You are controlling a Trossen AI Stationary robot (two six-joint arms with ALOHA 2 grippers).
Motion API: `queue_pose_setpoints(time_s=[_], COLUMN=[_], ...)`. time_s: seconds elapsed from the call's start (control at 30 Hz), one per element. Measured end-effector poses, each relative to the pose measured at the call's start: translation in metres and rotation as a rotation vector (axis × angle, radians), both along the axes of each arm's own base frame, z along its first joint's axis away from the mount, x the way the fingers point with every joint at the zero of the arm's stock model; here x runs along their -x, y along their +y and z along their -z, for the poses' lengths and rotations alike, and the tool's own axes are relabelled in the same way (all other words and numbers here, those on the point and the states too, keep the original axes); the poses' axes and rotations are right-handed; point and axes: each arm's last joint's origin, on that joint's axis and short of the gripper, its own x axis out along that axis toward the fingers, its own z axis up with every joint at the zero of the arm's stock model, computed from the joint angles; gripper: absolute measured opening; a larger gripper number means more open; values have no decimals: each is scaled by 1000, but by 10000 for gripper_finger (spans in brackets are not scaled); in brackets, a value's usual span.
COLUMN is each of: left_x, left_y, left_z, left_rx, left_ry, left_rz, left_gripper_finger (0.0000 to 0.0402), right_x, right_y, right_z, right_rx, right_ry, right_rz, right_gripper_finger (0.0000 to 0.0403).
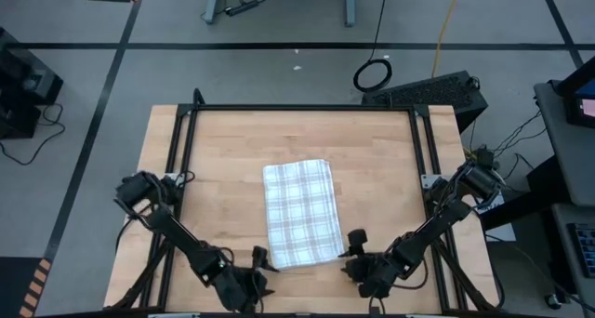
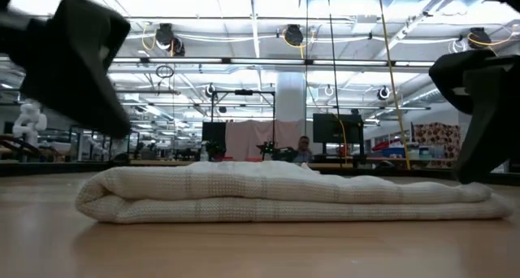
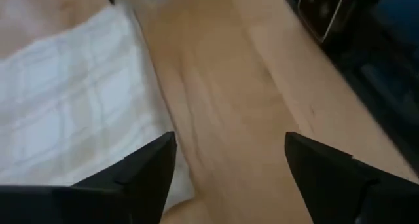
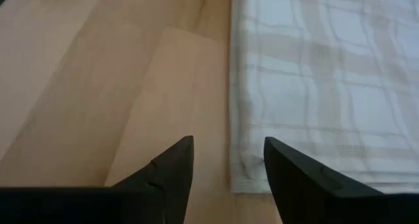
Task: Roll towel
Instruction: Roll the towel
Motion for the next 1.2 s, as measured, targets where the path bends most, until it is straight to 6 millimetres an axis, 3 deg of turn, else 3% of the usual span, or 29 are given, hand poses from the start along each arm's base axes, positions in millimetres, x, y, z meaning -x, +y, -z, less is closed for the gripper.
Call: queue_pose_setpoints(time_s=[0.23, 0.53, 0.73, 1.1, 1.2], left_x=[-8, -8, -1, -3, -4], left_y=[-2, -3, -6, 13, 14], left_z=[24, 14, 13, 22, 23], left_rx=[-70, -131, -186, -209, -195], left_ry=[19, -24, -23, 78, 95], left_rz=[-48, -106, -142, -197, -189], left_gripper_finger=[245, 231, 231, 229, 213], right_x=[4, 1, -3, -5, -5], right_y=[-6, -12, -13, -10, -10], right_z=[7, 9, 16, 19, 19], right_rx=[-3, -13, -34, -88, -115], right_ry=[-3, -12, 17, 9, 10], right_rz=[53, 106, 99, 103, 129], right_gripper_finger=[169, 164, 122, 48, 34])
